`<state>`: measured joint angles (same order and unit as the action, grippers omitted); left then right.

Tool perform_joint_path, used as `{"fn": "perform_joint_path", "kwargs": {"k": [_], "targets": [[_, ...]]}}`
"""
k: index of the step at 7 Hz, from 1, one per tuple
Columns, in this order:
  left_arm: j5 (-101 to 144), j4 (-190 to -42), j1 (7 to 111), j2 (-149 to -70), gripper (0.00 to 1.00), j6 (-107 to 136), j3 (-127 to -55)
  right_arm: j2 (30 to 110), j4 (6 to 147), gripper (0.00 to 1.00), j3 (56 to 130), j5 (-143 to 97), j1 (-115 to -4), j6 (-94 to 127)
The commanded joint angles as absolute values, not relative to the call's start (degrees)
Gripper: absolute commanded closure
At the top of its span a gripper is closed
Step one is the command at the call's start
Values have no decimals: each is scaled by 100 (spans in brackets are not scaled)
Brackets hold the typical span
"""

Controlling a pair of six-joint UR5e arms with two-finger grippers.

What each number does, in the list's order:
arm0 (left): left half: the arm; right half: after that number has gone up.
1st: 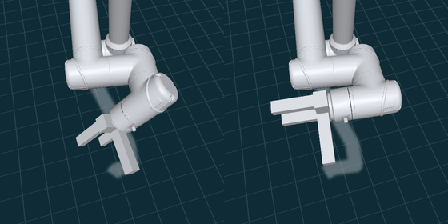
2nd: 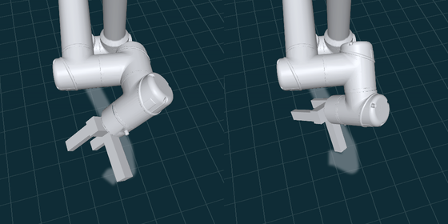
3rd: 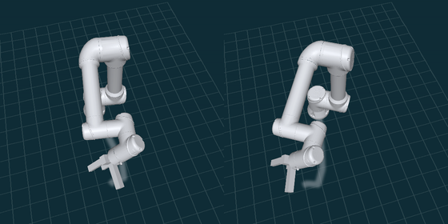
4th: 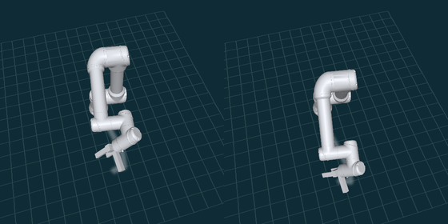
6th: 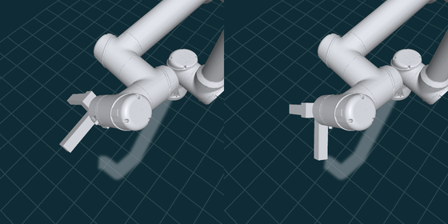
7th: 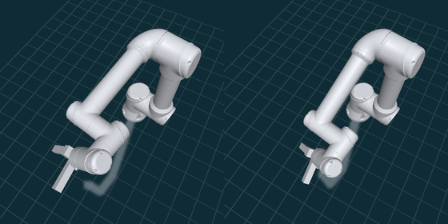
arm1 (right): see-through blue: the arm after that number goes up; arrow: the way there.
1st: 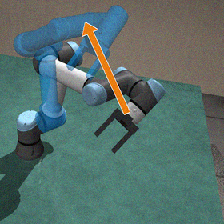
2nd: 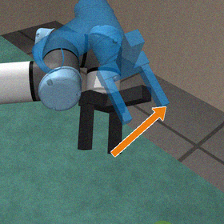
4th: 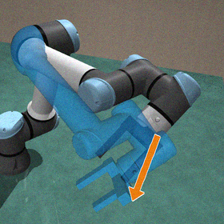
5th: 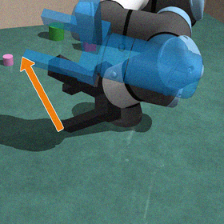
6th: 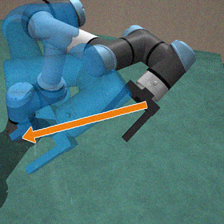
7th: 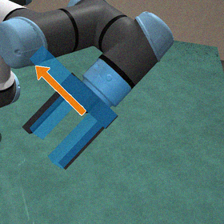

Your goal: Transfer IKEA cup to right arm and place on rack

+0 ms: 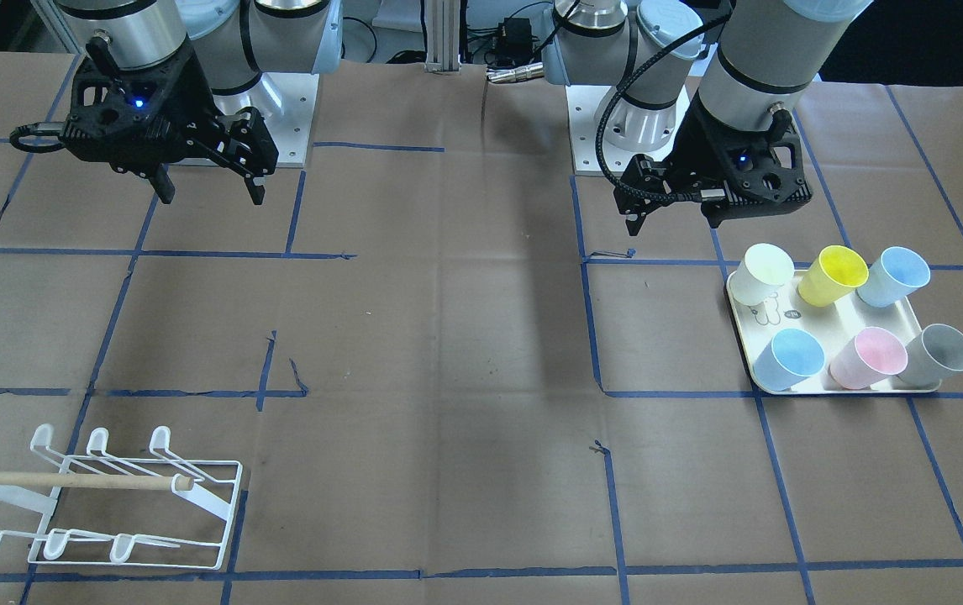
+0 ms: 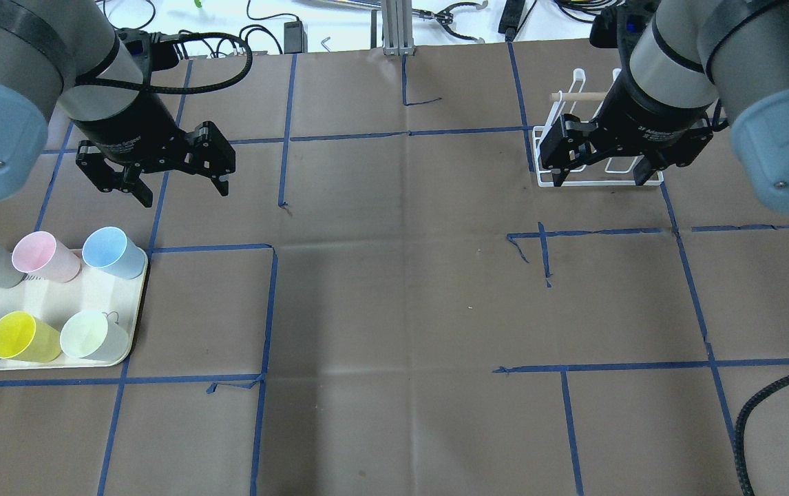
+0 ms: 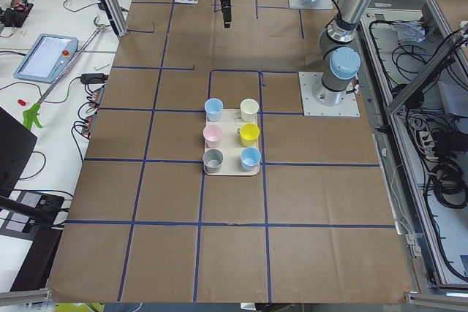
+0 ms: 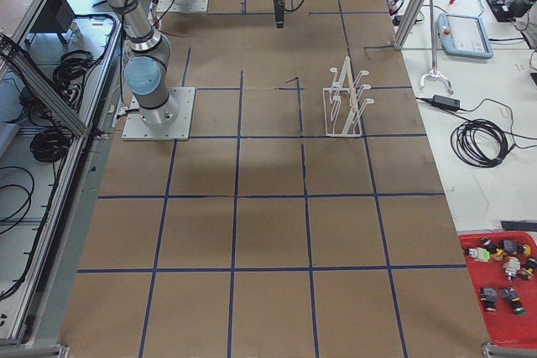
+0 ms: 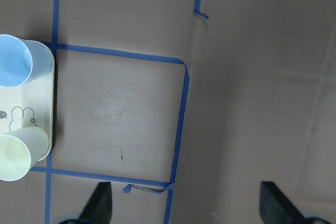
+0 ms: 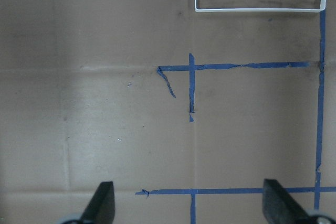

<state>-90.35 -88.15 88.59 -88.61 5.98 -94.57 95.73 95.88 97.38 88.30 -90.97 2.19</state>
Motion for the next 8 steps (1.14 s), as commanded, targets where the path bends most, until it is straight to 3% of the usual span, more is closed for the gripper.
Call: {"fn": "perform_joint_path", "kwargs": {"k": [1,8], "targets": [[-9035,-8807,8859,-8859,0,589,-9457,9571,9589,0,9738,8824,-9097,211],[-9026,-8815,8790,-8833,0,449,-9501,9571,9598,0,9747,8824,-9097,211]]}}
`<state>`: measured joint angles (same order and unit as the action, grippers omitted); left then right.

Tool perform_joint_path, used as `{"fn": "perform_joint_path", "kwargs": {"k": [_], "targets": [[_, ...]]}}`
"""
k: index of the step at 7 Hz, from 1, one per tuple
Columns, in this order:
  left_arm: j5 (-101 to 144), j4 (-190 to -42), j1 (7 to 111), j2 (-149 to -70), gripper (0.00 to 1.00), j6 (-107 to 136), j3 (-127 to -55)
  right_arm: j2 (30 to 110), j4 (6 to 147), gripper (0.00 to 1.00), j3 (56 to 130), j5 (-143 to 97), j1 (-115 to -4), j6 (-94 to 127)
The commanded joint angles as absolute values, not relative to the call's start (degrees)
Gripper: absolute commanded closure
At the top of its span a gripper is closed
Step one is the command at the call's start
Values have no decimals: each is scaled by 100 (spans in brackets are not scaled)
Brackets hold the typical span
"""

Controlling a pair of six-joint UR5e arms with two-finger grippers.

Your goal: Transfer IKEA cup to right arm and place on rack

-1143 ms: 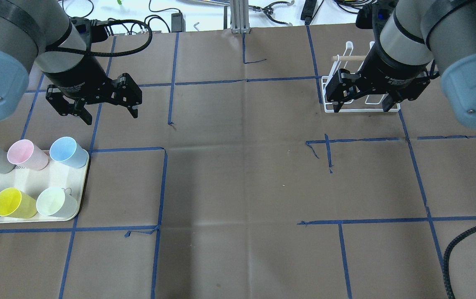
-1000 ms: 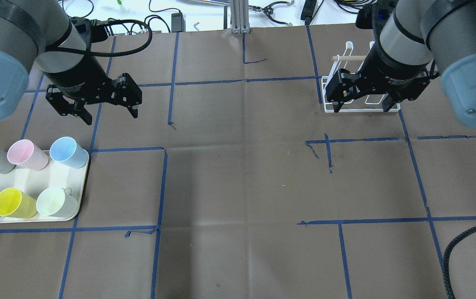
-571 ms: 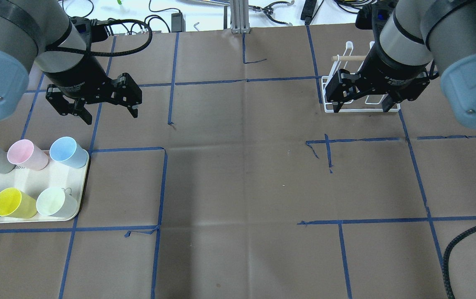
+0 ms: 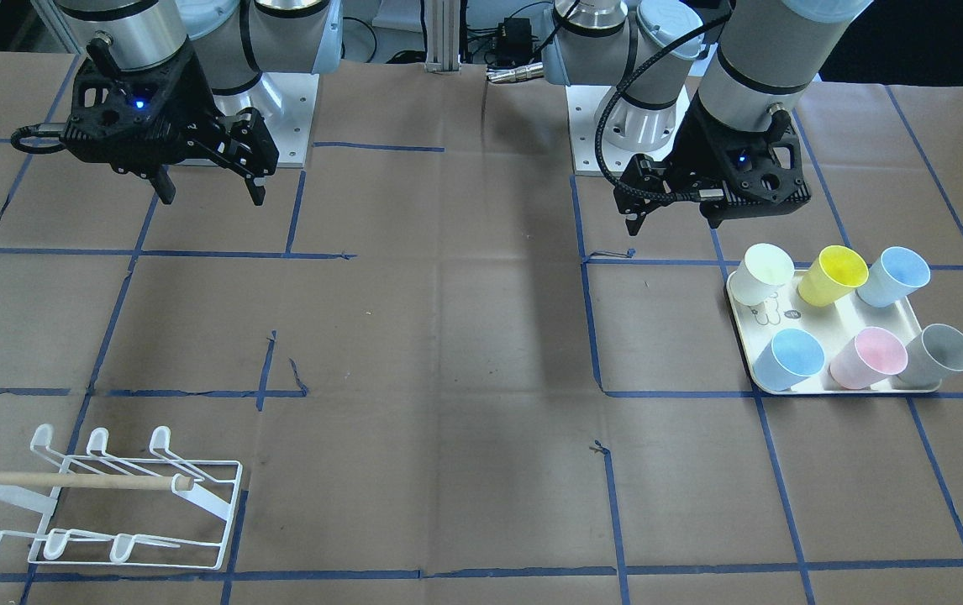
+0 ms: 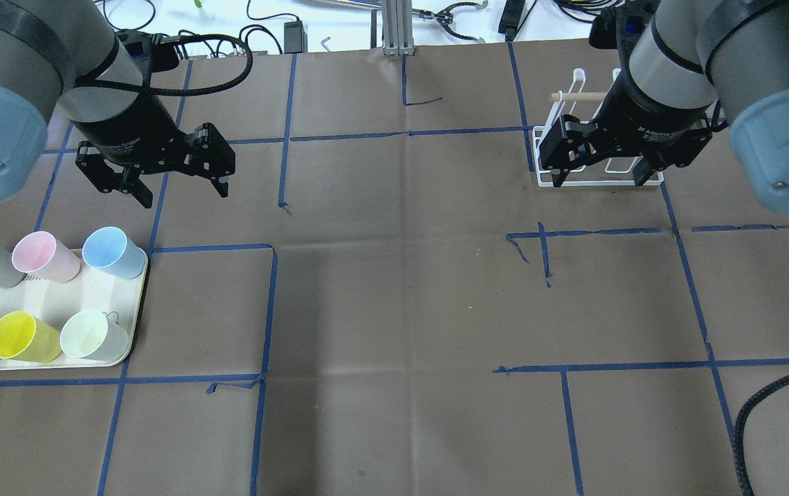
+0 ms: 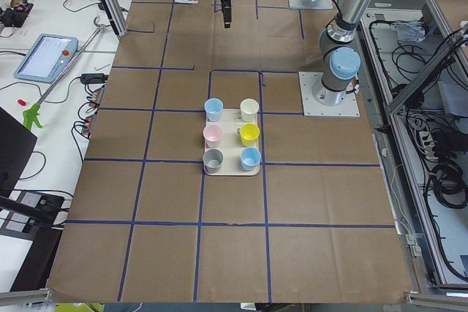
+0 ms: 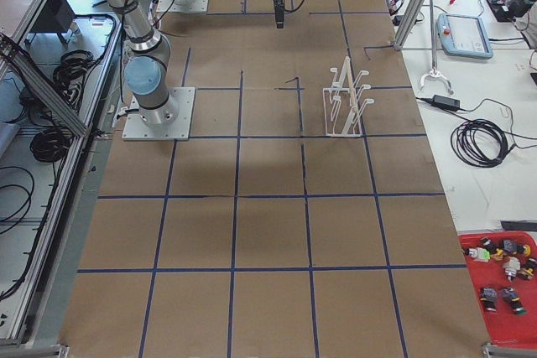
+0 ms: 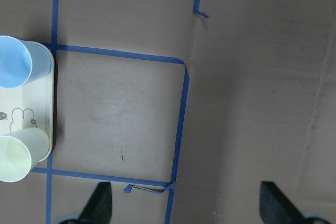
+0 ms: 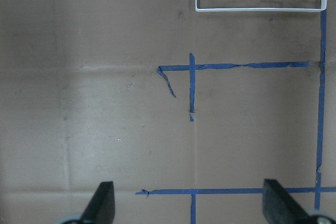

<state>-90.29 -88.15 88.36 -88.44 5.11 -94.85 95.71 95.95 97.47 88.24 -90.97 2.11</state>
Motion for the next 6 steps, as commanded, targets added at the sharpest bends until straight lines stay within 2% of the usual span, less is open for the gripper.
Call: {"fn": "perform_joint_path", "kwargs": {"k": [1,2,6], "targets": [[-9026,-8798,8728,-8833,0,74,-9501,9571,9598,0,9747,8816,-9097,211],[-9044,-8798,8641,-8816,0,-234,-9510,9571,9598,0,9747,8815,-9097,211],[-9053,-8859,6394,-8798,0,-2691,-9641,9563,9589,0,9756,8815,-9097,202]]}}
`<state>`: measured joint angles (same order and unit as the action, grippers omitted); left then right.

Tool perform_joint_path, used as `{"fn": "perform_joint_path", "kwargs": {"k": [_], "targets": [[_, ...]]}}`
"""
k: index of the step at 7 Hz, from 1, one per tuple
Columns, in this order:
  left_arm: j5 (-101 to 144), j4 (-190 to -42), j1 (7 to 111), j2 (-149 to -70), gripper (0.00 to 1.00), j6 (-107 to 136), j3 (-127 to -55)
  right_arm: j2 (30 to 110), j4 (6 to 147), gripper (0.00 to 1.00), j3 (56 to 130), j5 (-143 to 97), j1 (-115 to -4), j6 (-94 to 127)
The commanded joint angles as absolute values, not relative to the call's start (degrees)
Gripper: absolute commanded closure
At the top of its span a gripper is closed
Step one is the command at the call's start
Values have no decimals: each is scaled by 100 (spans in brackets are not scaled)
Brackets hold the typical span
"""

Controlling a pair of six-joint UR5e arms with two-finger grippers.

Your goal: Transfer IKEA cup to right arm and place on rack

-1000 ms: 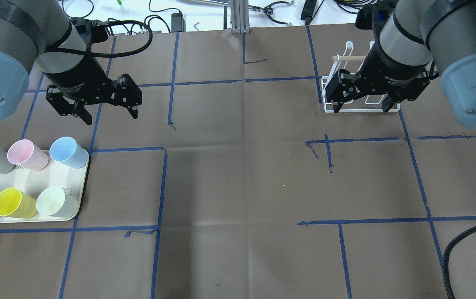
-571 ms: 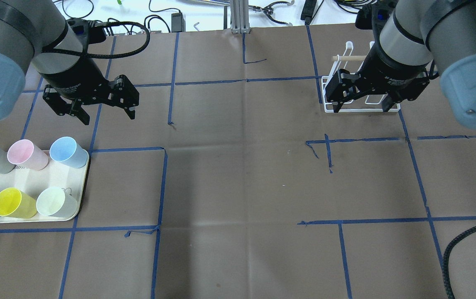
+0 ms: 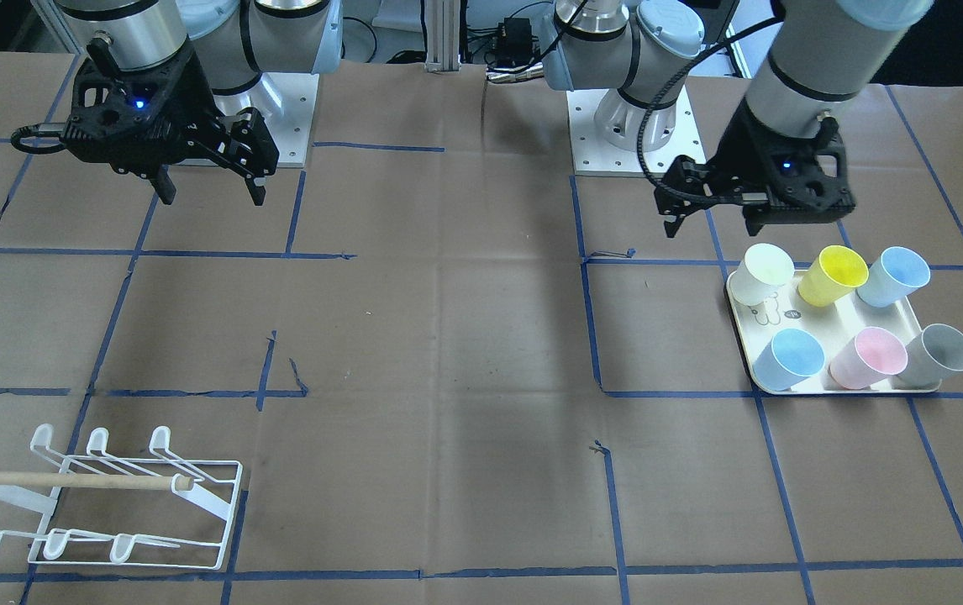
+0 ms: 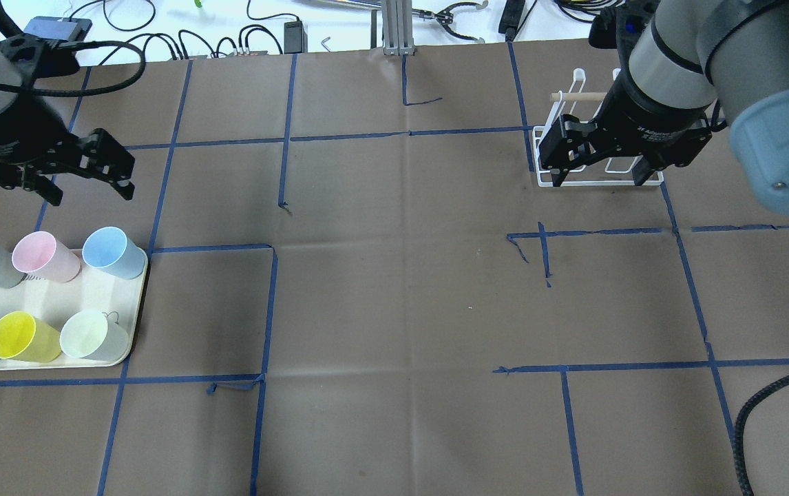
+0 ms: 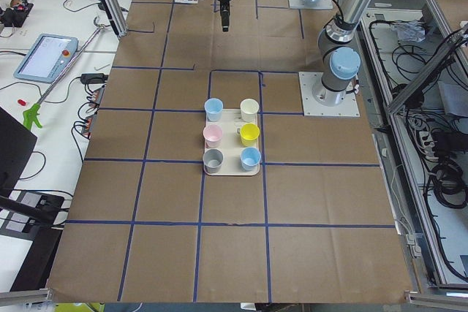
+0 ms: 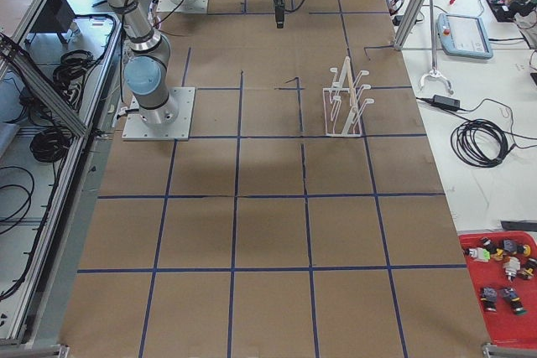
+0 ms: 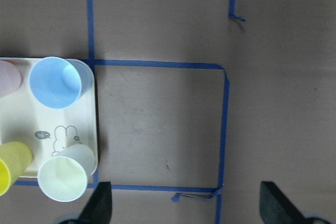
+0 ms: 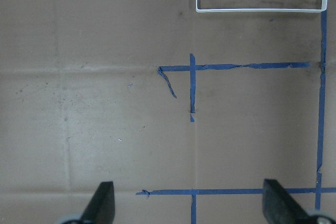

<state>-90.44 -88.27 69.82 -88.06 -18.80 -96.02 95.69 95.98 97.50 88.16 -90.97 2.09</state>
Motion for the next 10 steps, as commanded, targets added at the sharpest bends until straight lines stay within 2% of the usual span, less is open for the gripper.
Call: {"fn": "perform_joint_path", "kwargs": {"k": [1,3,7,10], "targets": [[-9140,-8816,6233,-8807,0,-3090,-9676,9563,9606,0,9756,8815,-9097,202],[-9237,-8650,6205,-8972,1,-3138,-9720,9571,9606,0,9756,8815,-9097,211],[-9158,-6238,6258,-9342,1,-3032,-11193,9563,9606,0,9756,8815,-9097,211],[-9167,-5301,6354,-9965,1,-3032,-11566,9563,9615,0,9765,8789,-9097,211]]}}
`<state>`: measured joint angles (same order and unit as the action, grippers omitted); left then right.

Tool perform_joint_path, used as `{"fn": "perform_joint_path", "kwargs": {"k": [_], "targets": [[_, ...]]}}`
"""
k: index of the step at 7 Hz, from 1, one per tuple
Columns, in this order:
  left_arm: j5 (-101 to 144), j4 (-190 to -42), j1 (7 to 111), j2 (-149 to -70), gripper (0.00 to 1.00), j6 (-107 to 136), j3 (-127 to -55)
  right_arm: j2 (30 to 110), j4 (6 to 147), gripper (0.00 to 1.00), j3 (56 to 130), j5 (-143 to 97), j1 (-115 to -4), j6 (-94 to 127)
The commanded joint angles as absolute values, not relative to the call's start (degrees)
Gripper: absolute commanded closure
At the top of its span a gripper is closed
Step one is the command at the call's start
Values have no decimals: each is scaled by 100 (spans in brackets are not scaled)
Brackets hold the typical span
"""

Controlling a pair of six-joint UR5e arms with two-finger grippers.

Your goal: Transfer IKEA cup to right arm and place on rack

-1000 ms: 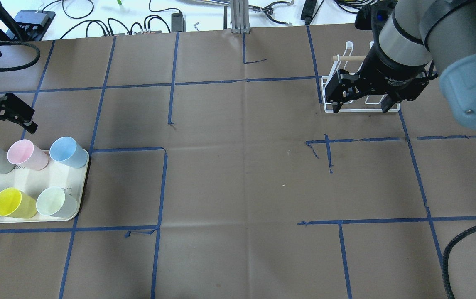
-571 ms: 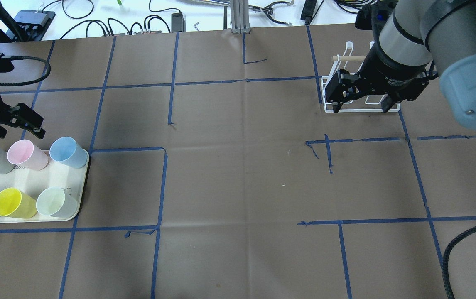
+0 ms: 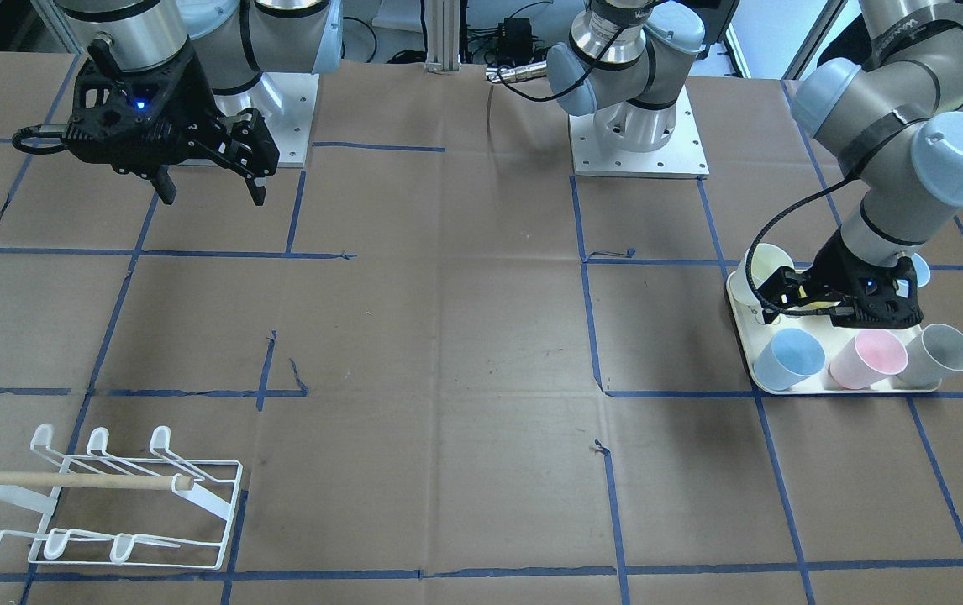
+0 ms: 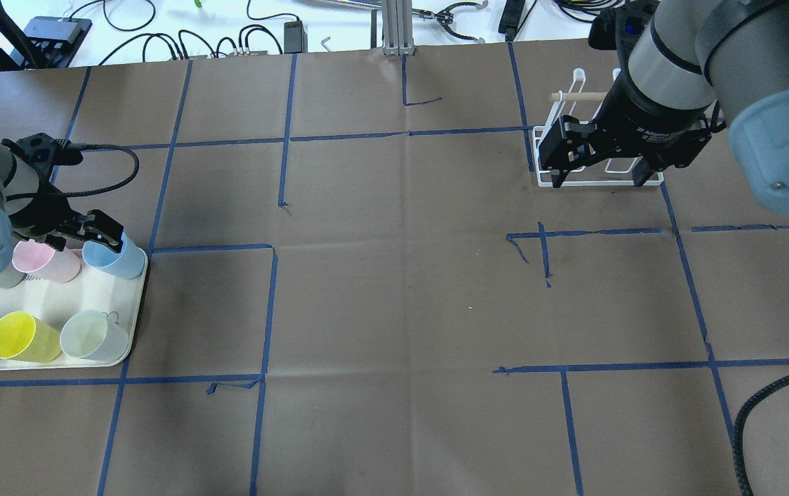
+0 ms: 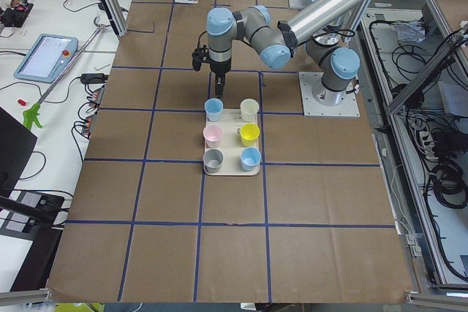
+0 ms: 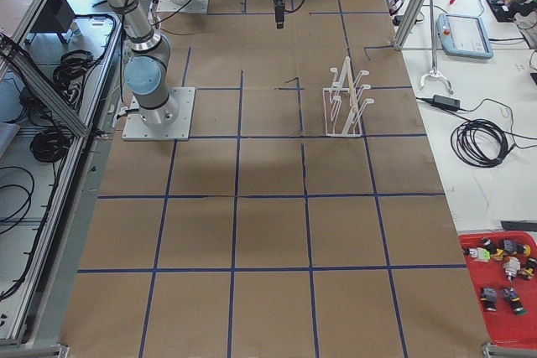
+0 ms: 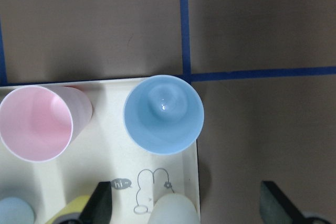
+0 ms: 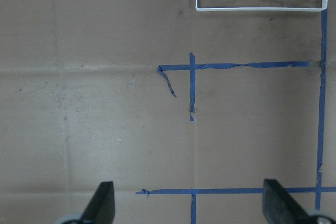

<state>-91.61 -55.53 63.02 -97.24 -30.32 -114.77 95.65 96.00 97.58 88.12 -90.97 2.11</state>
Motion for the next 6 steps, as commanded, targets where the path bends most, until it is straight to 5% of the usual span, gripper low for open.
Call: {"fn": "perform_joint_path", "kwargs": {"k": [1,6], "targets": [[-9176,-5230,6381,-10106,1,-3032,-11566,9519,9711,0,9773,8728,-9097,246],[-9193,-5195,6398,-10415,1,-3024,-11549,9237,12010,0,10299,8088,-9088,403]]}}
